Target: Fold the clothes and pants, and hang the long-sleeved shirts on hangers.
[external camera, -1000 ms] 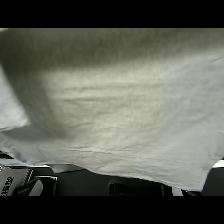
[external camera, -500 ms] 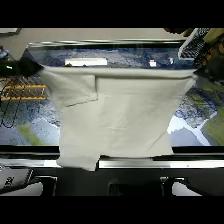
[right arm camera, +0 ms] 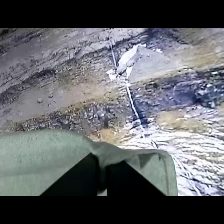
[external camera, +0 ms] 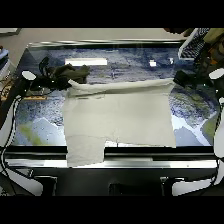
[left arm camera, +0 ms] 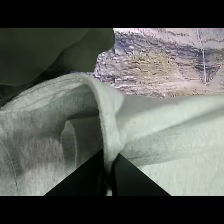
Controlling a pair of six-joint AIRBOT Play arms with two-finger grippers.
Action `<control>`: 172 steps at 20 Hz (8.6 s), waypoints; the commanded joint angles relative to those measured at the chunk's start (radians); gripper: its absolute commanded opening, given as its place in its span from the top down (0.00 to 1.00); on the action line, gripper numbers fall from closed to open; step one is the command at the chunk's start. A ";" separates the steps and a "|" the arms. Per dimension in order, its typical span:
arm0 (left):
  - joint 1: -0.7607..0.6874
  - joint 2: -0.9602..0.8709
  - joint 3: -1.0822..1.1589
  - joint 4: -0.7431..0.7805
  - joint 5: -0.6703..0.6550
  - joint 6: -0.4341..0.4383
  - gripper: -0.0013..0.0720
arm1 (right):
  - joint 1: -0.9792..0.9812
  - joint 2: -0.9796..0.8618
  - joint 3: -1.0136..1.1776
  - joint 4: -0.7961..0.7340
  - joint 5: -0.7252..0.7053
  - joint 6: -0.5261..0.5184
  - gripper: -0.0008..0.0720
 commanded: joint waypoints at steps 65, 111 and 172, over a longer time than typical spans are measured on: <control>0.145 0.643 -1.234 -0.031 -0.236 -0.126 0.66 | -0.266 0.623 -0.640 0.103 0.463 -0.004 0.28; 0.145 0.644 -1.234 -0.034 -0.258 -0.083 0.95 | -0.419 0.391 -0.954 0.008 0.375 -0.202 0.35; 0.047 0.043 -0.104 -0.166 -0.093 -0.356 0.95 | -0.045 0.158 -0.434 0.144 -0.142 0.121 0.93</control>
